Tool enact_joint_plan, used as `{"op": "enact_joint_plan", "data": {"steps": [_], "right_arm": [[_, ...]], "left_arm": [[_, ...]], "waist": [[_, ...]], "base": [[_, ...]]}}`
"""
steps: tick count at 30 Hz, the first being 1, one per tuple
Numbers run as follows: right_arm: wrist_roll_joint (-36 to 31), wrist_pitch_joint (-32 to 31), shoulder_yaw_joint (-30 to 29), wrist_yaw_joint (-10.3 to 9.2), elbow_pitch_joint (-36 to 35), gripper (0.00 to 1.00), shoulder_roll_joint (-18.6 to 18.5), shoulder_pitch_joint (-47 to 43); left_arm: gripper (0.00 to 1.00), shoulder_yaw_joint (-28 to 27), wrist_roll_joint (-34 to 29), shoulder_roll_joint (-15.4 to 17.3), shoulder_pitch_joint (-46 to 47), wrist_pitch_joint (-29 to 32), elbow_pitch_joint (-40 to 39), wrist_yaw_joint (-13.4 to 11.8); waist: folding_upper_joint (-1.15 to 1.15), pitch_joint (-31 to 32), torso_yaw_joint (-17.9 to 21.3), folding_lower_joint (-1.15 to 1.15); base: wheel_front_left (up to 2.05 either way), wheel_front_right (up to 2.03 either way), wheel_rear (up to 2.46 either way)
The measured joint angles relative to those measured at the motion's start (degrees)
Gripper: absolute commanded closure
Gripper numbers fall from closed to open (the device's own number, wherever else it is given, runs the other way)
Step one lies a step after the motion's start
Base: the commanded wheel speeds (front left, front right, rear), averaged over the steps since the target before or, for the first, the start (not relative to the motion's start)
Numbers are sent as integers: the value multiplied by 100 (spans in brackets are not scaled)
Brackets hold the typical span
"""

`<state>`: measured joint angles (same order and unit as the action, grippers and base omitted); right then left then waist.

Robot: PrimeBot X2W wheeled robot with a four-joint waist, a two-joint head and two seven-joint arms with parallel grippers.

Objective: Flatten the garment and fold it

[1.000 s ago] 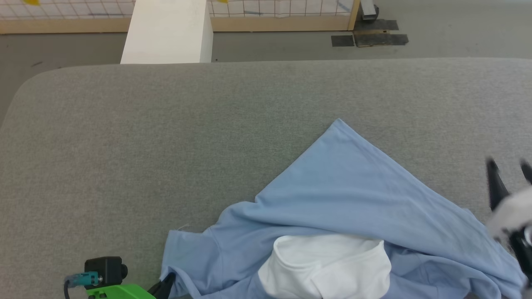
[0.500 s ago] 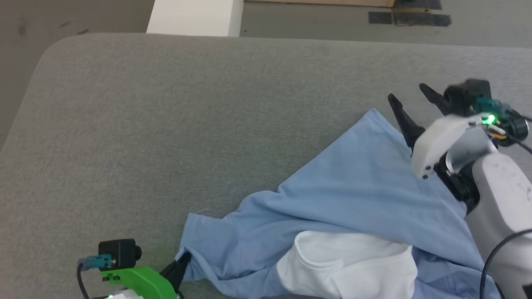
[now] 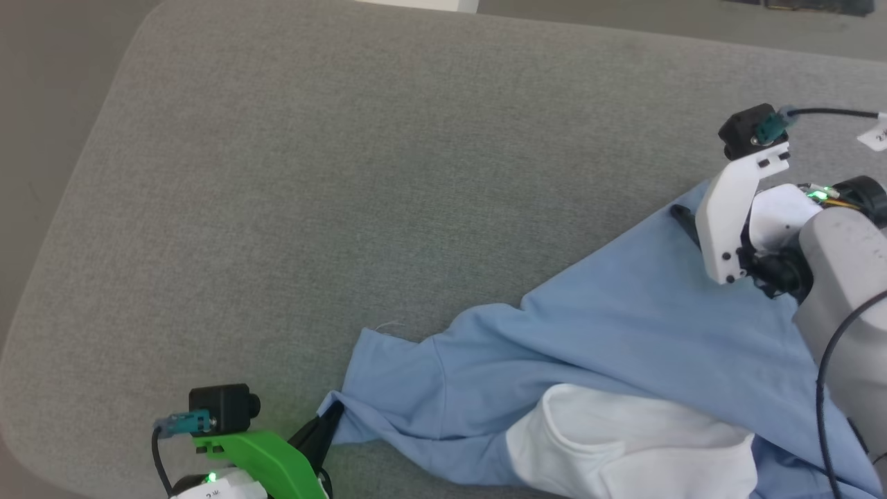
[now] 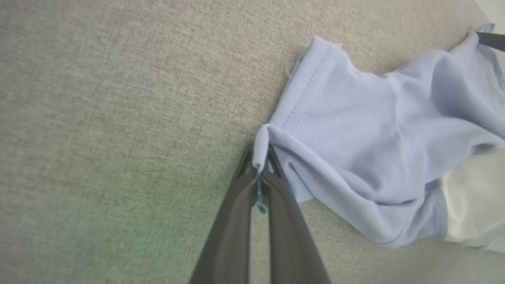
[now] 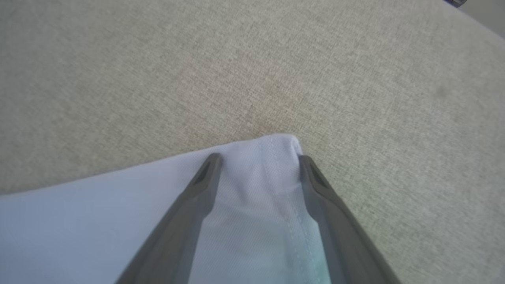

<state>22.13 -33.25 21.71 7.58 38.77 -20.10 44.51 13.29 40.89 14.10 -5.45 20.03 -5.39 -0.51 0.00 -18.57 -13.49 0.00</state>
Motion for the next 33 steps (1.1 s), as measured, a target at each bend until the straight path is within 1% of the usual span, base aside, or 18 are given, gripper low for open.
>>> {"op": "enact_joint_plan", "data": {"steps": [3, 4, 5, 6, 7, 9, 11, 13, 16, 19, 23, 25, 28, 33], "right_arm": [[7, -527, 78, 1, -13, 0, -89, 164], [9, -665, 70, 1, -21, 13, -94, 199], [19, -799, 55, 1, -26, 54, -96, 223], [19, -923, 42, 1, -46, 75, -98, 239], [11, -982, 31, 1, -68, 100, -98, 239], [-18, -1016, 2, 1, -156, 100, -105, 205], [-42, -803, -91, 1, -270, 100, -112, 52], [-82, -309, -169, 1, -463, 100, -131, -197], [-85, 679, -311, 1, -780, 100, -143, -654], [-81, 1533, -443, 1, -1087, 100, -182, -1081], [-83, 2241, -756, 1, -1528, 100, -215, -1708], [-76, 2388, -982, 1, -1781, 100, -208, -2004], [-93, 2417, -1336, 1, -2291, 100, -225, -2402], [-169, 2011, -1929, 1, -3307, 100, -309, -2801]], "left_arm": [[100, 1, 2, -3, 20, -47, 79, 47], [100, 2, 3, -3, 25, -56, 96, 48], [100, 4, 3, -4, 31, -80, 111, 51], [100, 4, 4, -5, 33, -97, 124, 52], [100, 3, 7, -5, 35, -97, 134, 52], [100, 1, 12, -7, 43, -102, 149, 52], [100, 1, 12, -5, 46, -102, 168, 52], [100, -8, 12, -3, 46, -102, 181, 51], [100, -33, 11, 19, 36, -154, 172, 45], [100, -89, 3, 56, 13, -226, 127, 43], [100, -196, -69, 116, -21, -478, -2, 25], [100, -274, -115, 136, -37, -649, -94, 22], [100, -374, -220, 215, -29, -878, -289, 31], [100, -523, -377, 394, 296, -1040, -727, 80]], "waist": [[0, -73, -82, 0], [0, -92, -102, 0], [0, -105, -117, 0], [0, -110, -126, 0], [0, -107, -126, 0], [0, -85, -111, 0], [0, -49, -92, 0], [0, -1, -65, 0], [0, 95, 1, 0], [0, 210, 84, 0], [0, 402, 235, 0], [0, 499, 328, 0], [0, 644, 496, 0], [0, 907, 778, 0]], "base": [[0, 0, 0], [0, 0, 0], [0, 0, 0], [0, 0, 0], [0, 0, 0], [0, 0, 0], [0, 0, 0], [0, 0, 0], [0, 0, 0], [0, 0, 0], [0, 0, 0], [0, 0, 0], [0, 0, 0], [0, 0, 0]]}}
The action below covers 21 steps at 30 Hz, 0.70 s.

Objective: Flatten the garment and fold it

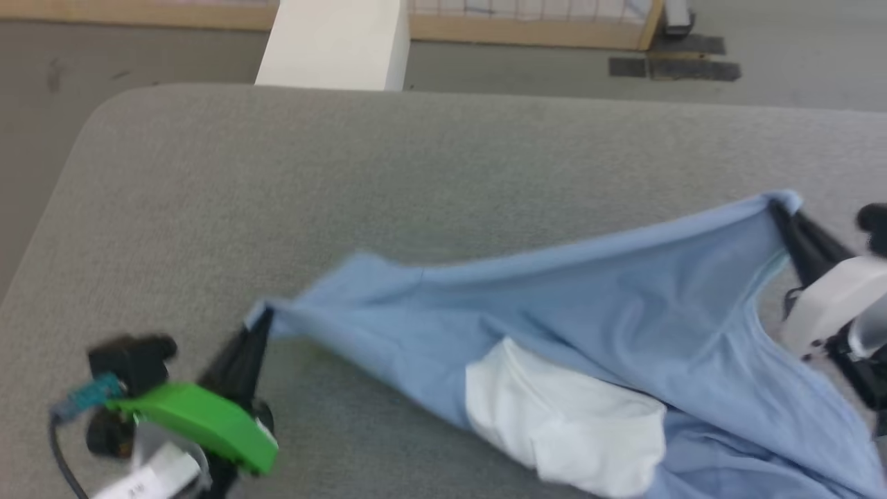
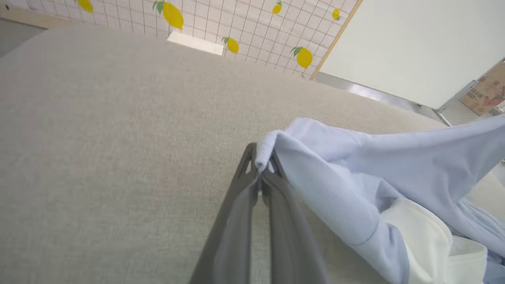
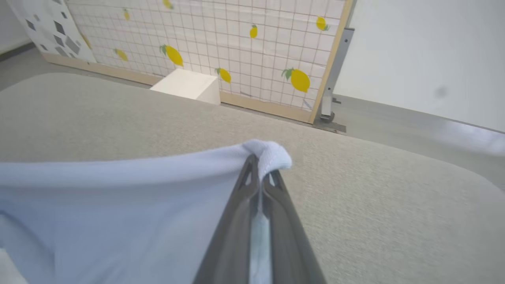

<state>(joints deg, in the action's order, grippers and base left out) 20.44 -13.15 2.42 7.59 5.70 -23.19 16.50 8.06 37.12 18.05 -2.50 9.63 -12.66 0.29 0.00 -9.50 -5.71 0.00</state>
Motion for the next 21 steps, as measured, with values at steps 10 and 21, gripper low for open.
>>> {"op": "enact_joint_plan", "data": {"steps": [10, 21], "right_arm": [[-92, -1318, -681, 0, -1711, 100, -560, 363], [-21, -2373, -372, 0, -1759, 100, -1117, 2374]], "left_arm": [[100, -200, -12, 390, 1965, 282, -561, 204], [100, -52, 350, 327, 4353, 896, -237, 301]], "waist": [[0, 475, 425, 0], [0, 538, 764, 0]], "base": [[0, 0, 0], [0, 0, 0]]}}
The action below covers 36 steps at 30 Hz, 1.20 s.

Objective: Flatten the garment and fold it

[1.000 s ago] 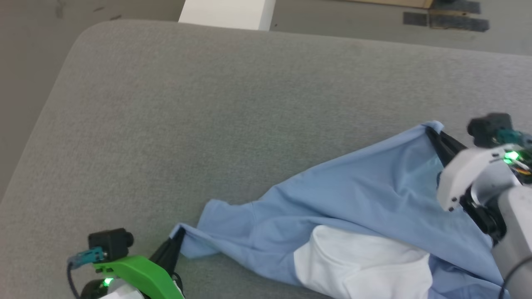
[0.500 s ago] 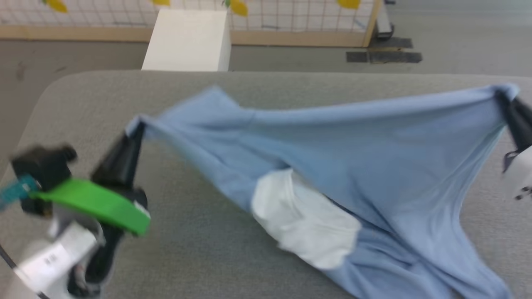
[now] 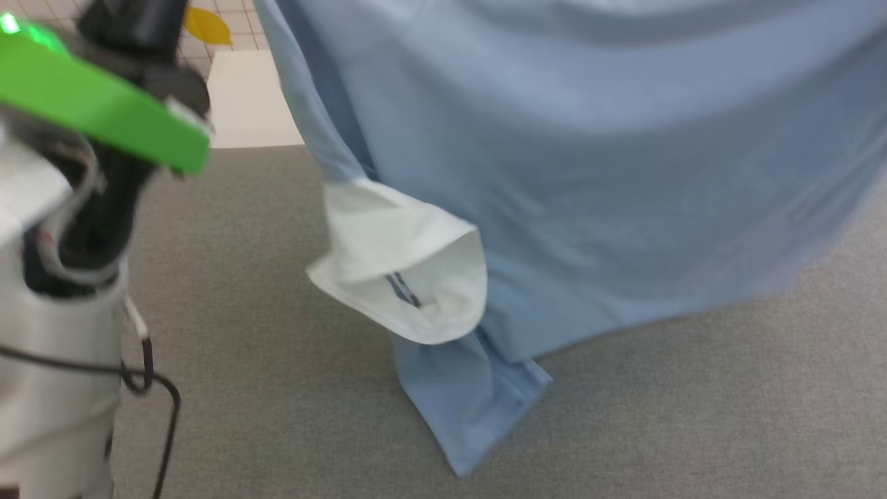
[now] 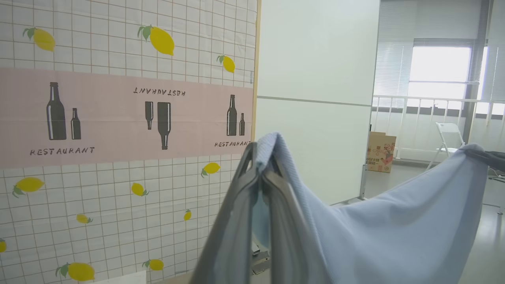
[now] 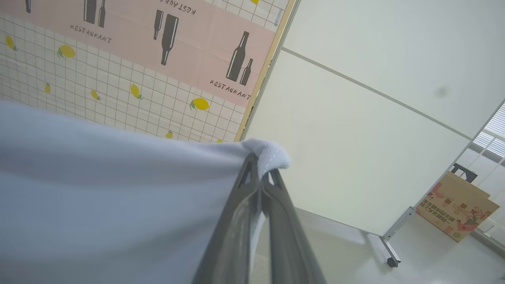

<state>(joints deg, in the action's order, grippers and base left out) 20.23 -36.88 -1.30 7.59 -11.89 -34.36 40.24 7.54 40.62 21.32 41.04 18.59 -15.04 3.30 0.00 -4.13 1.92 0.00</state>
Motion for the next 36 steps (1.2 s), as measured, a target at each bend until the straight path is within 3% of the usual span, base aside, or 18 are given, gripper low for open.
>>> {"op": "enact_joint_plan", "data": {"steps": [7, 12, 17, 25, 31, 36], "right_arm": [[-89, -202, 444, 0, 813, 100, 131, 1546], [-483, -81, 625, 0, 1578, 100, 431, 2613], [-987, 310, 641, 0, 2334, 100, 924, 3599], [-2151, 1526, -23, 1, 3049, 100, 1800, 4770], [-2528, 2253, -169, 1, 3449, 100, 2146, 4897], [-2507, 2577, -38, 1, 3805, 100, 2202, 4554]], "left_arm": [[100, -121, 141, -166, 1436, 59, 853, -57], [100, -196, 10, -158, 2595, -26, 1616, -165], [100, -332, -299, -130, 3749, -393, 2326, -309], [100, -470, -738, -98, 5373, -1419, 3285, -437], [100, -436, -779, -105, 5655, -1931, 3821, -249], [100, -291, -812, -4, 5150, -2107, 4332, 5]], "waist": [[0, -335, 94, 0], [0, -733, 150, 0], [0, -1241, 222, 0], [0, -2179, 383, 1], [0, -2763, 500, 2], [0, -3080, 550, 1]], "base": [[0, 0, 0], [0, 0, 0], [0, 0, 0], [0, 0, 0], [0, 0, 0], [0, 0, 0]]}}
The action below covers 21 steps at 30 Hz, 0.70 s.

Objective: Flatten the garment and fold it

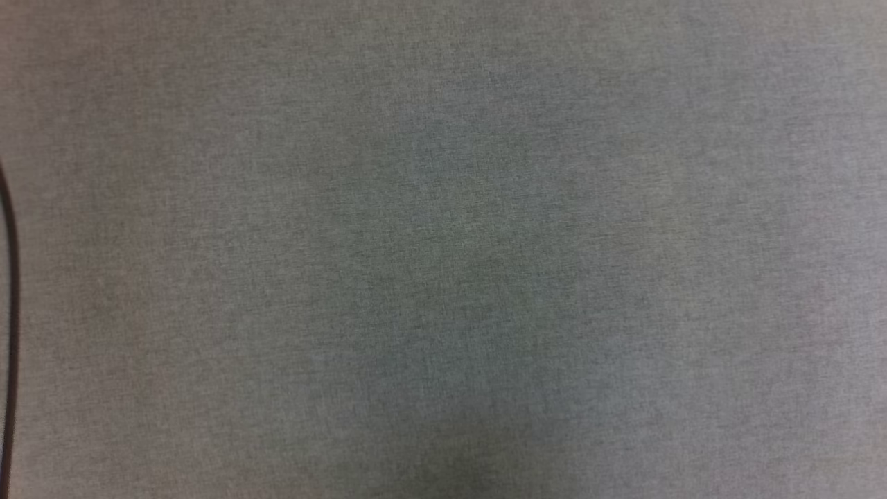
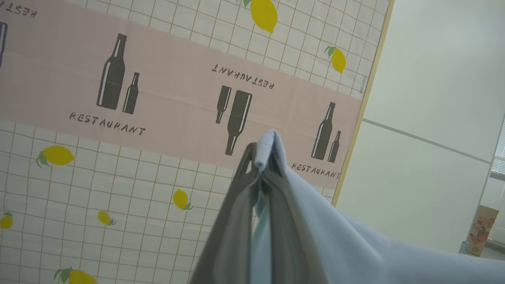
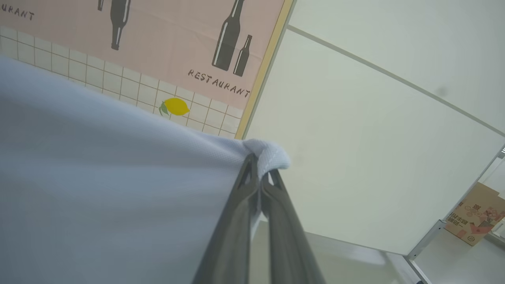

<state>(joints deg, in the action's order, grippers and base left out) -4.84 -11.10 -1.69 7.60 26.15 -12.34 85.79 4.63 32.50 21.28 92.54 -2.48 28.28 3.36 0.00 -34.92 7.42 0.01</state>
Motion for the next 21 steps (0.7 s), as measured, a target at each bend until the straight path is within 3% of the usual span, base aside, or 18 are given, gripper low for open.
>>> {"op": "enact_joint_plan", "data": {"steps": [6, 12, 21], "right_arm": [[371, 113, 477, 0, 213, 100, -20, -1031], [1006, 32, 1004, 0, 38, 100, -304, -2312], [1710, -644, 1310, -1, -1195, 100, -864, -4639]], "left_arm": [[100, 345, -140, 229, -1306, -3, 333, 225], [100, 911, -49, 510, -2780, 392, 157, 369], [100, 2138, 943, 1346, -5294, 1304, -1288, 376]], "waist": [[0, 56, -43, -1], [0, 416, -153, -1], [0, 1178, -361, -2]], "base": [[0, 0, 0], [0, 0, 0], [0, 0, 0]]}}
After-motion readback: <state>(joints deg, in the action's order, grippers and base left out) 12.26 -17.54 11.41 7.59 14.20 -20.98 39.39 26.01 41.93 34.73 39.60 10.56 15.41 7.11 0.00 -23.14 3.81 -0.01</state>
